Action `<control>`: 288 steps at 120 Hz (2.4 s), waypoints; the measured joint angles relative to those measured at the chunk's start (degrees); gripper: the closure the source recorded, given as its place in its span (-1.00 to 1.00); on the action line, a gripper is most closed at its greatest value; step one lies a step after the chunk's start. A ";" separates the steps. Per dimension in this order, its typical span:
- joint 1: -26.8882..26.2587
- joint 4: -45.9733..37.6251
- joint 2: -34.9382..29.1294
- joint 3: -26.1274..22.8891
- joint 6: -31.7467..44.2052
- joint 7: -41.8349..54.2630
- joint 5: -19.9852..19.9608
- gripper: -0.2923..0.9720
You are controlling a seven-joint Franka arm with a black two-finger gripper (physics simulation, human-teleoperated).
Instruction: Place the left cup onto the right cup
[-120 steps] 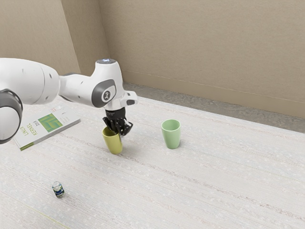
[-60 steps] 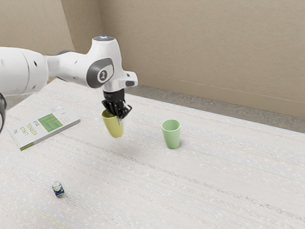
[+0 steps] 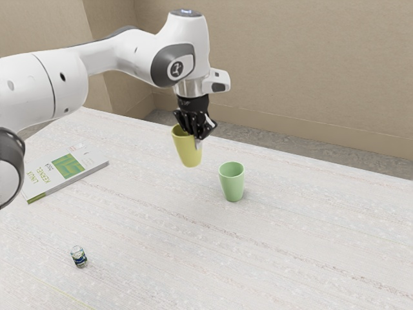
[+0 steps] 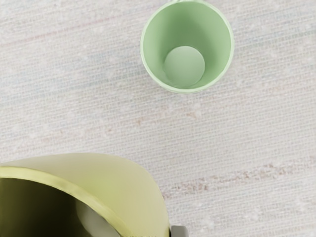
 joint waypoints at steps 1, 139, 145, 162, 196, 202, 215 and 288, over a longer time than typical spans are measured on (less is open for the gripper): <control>-0.07 0.36 0.19 -0.01 -0.13 -0.08 0.03 0.70; -4.83 20.54 19.58 0.03 6.16 -5.88 4.28 0.70; -4.83 20.54 19.64 0.03 6.68 -5.96 4.28 0.70; -4.69 20.47 19.99 0.10 7.56 -6.18 4.06 0.70; -3.78 19.65 19.89 0.19 6.77 -6.57 1.69 0.70; -3.58 19.60 19.92 0.20 6.41 -6.63 1.30 0.70; -3.30 19.54 20.01 0.21 5.85 -6.77 0.84 0.70; -3.42 18.94 20.84 0.22 6.79 -7.26 0.36 0.02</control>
